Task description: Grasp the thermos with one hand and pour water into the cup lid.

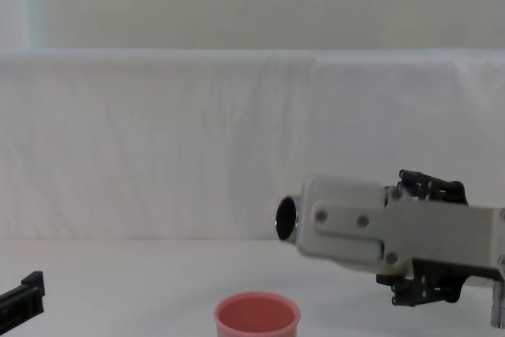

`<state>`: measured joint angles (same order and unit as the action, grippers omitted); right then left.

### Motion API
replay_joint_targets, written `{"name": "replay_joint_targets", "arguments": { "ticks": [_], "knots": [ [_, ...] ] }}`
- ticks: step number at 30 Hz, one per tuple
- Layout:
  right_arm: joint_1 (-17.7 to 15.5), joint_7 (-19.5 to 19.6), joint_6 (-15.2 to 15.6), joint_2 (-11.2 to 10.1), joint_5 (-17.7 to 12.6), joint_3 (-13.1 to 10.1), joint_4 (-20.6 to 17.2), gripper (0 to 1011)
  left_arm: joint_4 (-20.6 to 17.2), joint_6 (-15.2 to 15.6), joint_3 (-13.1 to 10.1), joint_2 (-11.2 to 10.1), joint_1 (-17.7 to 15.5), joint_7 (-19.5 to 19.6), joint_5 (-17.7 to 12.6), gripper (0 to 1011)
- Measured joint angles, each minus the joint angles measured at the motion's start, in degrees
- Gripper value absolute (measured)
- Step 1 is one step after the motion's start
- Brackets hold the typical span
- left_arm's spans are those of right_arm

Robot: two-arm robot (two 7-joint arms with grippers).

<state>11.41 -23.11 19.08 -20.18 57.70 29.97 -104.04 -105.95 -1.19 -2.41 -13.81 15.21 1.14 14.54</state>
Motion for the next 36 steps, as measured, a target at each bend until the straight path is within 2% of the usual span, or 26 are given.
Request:
{"name": "replay_joint_targets", "arguments": {
  "ticks": [1, 6, 10, 12, 13, 18, 19, 21, 24, 26, 29, 31, 36],
  "knots": [
    [0.0, 0.0, 0.0, 0.0, 0.0, 0.0, 0.0, 957, 0.0, 0.0, 0.0, 0.0, 0.0, 0.0, 0.0, 1001],
    [-1.8, 1.7, -1.0, 1.3, -5.6, -3.1, -1.0, 957, 0.0, 0.0, 0.0, 0.0, 0.0, 0.0, 0.0, 1001],
    [-2.6, 2.1, -1.5, 1.9, -8.2, -4.4, -1.6, 957, 0.0, 0.0, 0.0, 0.0, 0.0, 0.0, 0.0, 1001],
    [-3.2, 2.5, -1.8, 2.3, -10.4, -5.6, -2.0, 957, 0.0, 0.0, 0.0, 0.0, 0.0, 0.0, 0.0, 1001],
    [-3.2, 2.5, -1.8, 2.3, -10.4, -5.6, -2.0, 957, 0.0, 0.0, 0.0, 0.0, 0.0, 0.0, 0.0, 1001],
    [-4.3, 3.2, -2.5, 3.5, -15.1, -7.9, -2.4, 957, 0.0, 0.0, 0.0, 0.0, 0.0, 0.0, 0.0, 1001],
    [-4.7, 3.4, -2.8, 4.0, -16.9, -8.8, -2.5, 957, 0.0, 0.0, 0.0, 0.0, 0.0, 0.0, 0.0, 1001],
    [-5.0, 3.6, -3.0, 4.4, -18.5, -9.6, -2.5, 958, 0.0, 0.0, 0.0, 0.0, 0.0, 0.0, 0.0, 1001],
    [-5.7, 3.8, -3.6, 5.7, -23.3, -11.8, -2.4, 957, 0.0, 0.0, 0.0, 0.0, 0.0, 0.0, 0.0, 1001],
    [-5.7, 3.8, -3.7, 5.9, -24.2, -12.1, -2.4, 957, 0.0, 0.0, 0.0, 0.0, 0.0, 0.0, 0.0, 1001],
    [-6.1, 3.9, -4.1, 6.7, -27.6, -13.6, -1.9, 957, 0.0, 0.0, 0.0, 0.0, 0.0, 0.0, 0.0, 1001],
    [-6.3, 4.1, -4.5, 7.6, -31.0, -14.9, -1.3, 957, 0.0, 0.0, 0.0, 0.0, 0.0, 0.0, 0.0, 1001],
    [-6.1, 4.4, -4.6, 9.1, -35.5, -16.8, -0.3, 957, 0.0, 0.0, 0.0, 0.0, 0.0, 0.0, 0.0, 1001]
  ]
}}
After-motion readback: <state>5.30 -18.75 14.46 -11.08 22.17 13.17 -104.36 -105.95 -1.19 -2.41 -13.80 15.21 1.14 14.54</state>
